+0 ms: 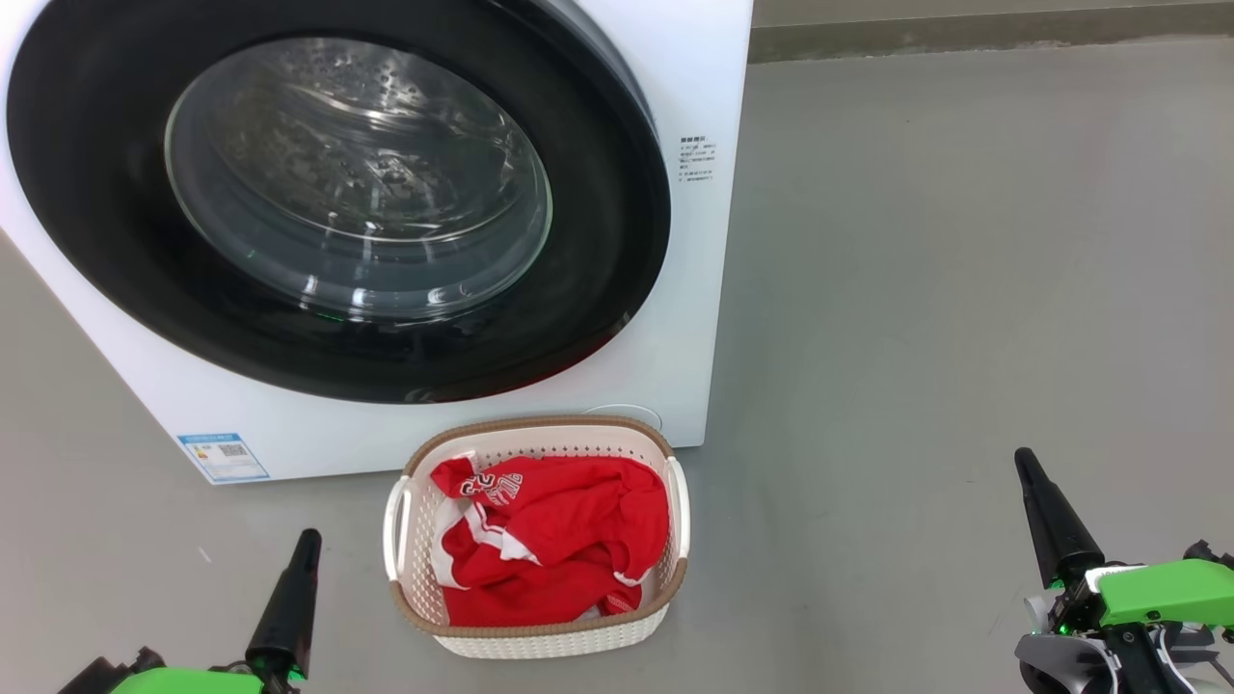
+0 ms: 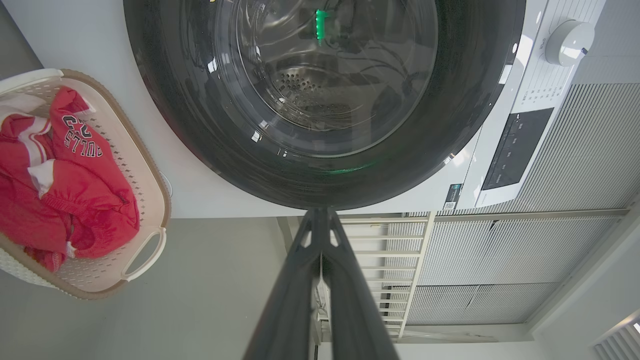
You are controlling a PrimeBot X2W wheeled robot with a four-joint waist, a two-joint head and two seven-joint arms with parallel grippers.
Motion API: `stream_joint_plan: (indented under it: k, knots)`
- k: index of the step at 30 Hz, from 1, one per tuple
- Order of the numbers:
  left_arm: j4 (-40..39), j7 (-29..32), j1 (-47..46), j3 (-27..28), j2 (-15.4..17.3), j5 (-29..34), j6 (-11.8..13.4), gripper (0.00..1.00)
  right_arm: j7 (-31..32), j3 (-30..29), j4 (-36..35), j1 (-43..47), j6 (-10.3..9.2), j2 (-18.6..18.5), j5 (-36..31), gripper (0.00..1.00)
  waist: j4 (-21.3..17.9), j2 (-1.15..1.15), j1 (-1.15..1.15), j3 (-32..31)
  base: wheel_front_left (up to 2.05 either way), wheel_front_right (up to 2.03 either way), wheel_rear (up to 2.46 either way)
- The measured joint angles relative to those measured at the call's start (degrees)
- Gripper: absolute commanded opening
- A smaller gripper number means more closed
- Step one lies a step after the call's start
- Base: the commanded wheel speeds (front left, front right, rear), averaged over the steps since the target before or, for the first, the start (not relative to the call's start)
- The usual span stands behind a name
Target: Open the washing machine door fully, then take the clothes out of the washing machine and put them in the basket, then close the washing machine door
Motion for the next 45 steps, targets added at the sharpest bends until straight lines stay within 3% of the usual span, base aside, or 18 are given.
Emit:
stream_joint_plan:
  k: [45]
  knots:
    - [0.01, 0.0, 0.0, 0.01, 0.0, 0.0, 0.0, 0.0, 0.33, -0.53, 0.03, -0.04, 0.0, 0.31, -0.11, 0.0, 0.0, 0.0, 0.0, 0.0, 0.0, 0.0, 0.0]
